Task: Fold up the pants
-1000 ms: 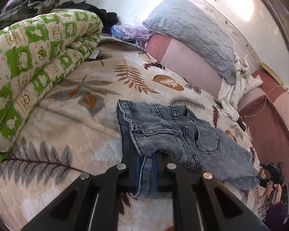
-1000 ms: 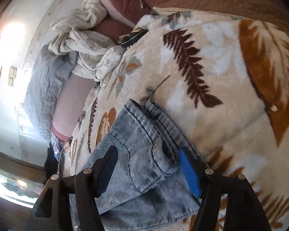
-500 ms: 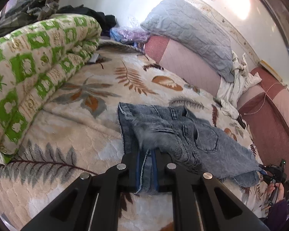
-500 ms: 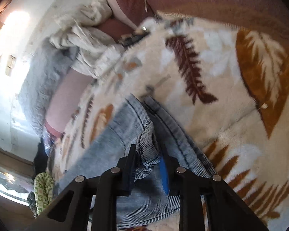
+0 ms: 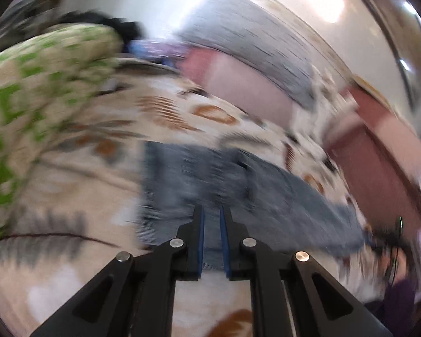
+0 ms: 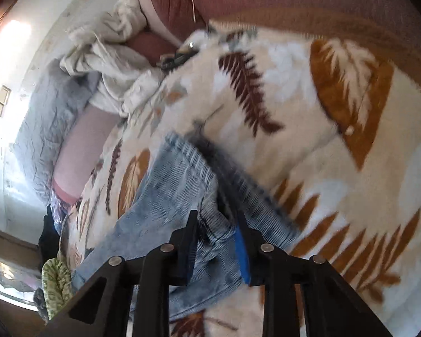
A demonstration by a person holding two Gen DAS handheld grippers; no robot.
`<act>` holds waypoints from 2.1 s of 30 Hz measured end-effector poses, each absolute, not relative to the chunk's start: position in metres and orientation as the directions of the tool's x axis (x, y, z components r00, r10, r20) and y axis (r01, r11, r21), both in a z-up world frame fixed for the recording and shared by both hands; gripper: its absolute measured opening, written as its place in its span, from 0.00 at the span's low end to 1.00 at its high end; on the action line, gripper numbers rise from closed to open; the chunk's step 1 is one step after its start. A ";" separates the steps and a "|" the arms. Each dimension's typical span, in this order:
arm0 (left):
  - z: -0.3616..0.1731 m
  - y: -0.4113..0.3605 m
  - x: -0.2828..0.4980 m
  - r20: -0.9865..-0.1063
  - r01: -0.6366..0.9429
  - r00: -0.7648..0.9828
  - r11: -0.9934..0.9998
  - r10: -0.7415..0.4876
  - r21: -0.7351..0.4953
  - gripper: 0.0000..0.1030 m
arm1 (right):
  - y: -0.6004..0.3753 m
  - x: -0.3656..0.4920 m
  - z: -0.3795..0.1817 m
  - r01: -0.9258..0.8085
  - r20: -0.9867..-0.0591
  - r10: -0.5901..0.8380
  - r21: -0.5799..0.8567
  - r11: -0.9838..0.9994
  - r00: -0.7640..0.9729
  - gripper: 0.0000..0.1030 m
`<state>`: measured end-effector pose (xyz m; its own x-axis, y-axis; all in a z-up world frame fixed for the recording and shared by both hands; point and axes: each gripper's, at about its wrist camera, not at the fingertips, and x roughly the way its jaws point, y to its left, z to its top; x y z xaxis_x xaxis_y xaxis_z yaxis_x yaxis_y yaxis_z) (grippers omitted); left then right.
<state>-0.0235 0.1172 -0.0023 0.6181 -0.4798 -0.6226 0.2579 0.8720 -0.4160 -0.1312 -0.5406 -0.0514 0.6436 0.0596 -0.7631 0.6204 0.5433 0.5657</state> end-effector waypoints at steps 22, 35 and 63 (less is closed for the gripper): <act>-0.031 -0.008 -0.045 -0.768 0.536 0.439 0.822 -0.466 -0.193 0.11 | -0.342 -0.082 -0.044 -0.005 -0.743 0.509 0.563 0.826 0.434 0.59; -0.021 -0.016 -0.034 -0.700 0.471 0.479 0.828 -0.529 -0.303 0.27 | -0.360 -0.084 -0.092 0.340 -0.626 0.533 0.770 0.540 0.570 0.59; -0.047 -0.009 -0.008 -0.794 0.282 0.537 0.948 -0.285 -0.149 0.64 | -0.383 -0.114 -0.087 0.393 -0.747 0.362 0.622 0.677 0.558 0.09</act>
<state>-0.0085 -0.0094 -0.0465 0.5373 -0.2847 -0.7938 0.2822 0.9477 -0.1490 -0.1137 -0.3826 -0.0866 0.5583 0.3617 -0.7466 0.3932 0.6771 0.6221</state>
